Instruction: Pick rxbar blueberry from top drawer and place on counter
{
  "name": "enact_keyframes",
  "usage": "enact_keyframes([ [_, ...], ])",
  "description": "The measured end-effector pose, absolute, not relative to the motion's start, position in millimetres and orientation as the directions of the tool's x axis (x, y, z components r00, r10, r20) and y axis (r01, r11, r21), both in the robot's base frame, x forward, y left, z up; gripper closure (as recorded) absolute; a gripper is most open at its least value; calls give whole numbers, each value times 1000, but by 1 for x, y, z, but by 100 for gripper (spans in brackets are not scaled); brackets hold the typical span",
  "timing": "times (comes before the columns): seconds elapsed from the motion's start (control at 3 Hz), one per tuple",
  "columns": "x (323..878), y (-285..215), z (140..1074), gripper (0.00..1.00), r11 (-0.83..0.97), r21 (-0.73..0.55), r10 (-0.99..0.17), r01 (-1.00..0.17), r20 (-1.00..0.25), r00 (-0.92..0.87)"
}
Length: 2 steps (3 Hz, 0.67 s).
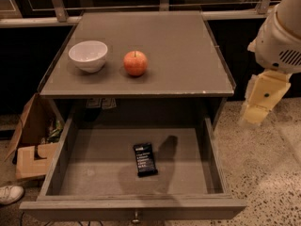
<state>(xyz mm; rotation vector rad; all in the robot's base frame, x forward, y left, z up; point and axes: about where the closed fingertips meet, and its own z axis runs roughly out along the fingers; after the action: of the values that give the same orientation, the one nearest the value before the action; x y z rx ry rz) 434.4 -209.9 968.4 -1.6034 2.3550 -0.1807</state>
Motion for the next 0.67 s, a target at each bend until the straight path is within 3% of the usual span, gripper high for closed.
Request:
enact_keyframes([
  [0.67, 407, -192, 932, 0, 432, -252, -902, -866, -142, -408],
])
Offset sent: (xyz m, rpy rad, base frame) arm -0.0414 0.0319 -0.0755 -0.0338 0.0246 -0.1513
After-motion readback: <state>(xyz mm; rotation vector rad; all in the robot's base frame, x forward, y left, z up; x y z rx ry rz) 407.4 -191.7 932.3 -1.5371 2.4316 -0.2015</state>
